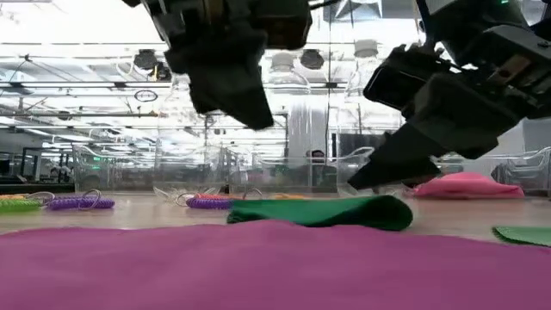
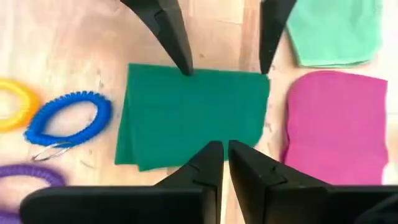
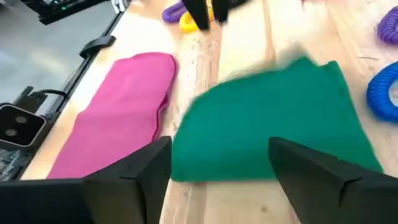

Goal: Pick & Place Sports Items
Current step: Fold the green microfiber towel, then put the green microfiber towel into the right transparent bin

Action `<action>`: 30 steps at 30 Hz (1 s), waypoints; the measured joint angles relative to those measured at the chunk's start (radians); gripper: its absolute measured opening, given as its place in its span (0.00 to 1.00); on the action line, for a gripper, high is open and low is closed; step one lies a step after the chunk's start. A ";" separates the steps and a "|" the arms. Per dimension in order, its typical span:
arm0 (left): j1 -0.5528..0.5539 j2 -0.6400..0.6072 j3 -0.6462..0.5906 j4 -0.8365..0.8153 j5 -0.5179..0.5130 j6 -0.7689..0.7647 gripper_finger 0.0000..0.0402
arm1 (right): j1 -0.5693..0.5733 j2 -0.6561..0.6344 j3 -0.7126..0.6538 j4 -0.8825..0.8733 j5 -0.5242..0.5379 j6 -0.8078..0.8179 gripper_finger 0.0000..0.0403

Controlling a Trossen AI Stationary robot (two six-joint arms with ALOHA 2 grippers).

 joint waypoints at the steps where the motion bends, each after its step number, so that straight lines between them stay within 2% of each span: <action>1: 0.000 -0.009 0.000 -0.003 0.000 -0.008 0.06 | 0.000 0.000 0.000 -0.003 -0.001 -0.001 0.50; 5: 0.000 -0.045 0.002 0.006 -0.007 -0.049 0.06 | 0.000 0.000 0.000 -0.019 -0.003 -0.002 0.51; 9: -0.012 -0.052 0.002 0.069 -0.075 -0.048 0.06 | 0.000 0.000 0.000 -0.024 -0.054 -0.001 0.51; 14: -0.035 0.024 0.002 0.128 -0.064 0.023 0.06 | 0.001 0.000 0.000 -0.014 -0.157 0.038 0.50; 20: -0.036 0.144 0.003 0.142 -0.052 0.025 0.06 | 0.013 -0.022 -0.001 -0.003 -0.232 0.024 0.45; 23: -0.036 0.193 0.003 0.142 -0.046 0.023 0.06 | 0.034 -0.069 -0.001 -0.012 -0.220 -0.042 0.43; 26: -0.033 0.224 0.006 0.168 -0.023 0.016 0.06 | 0.062 -0.132 -0.001 -0.096 -0.132 -0.085 0.41; 30: -0.021 0.256 0.008 0.208 -0.002 0.002 0.06 | 0.089 -0.215 -0.001 -0.256 -0.011 -0.058 0.41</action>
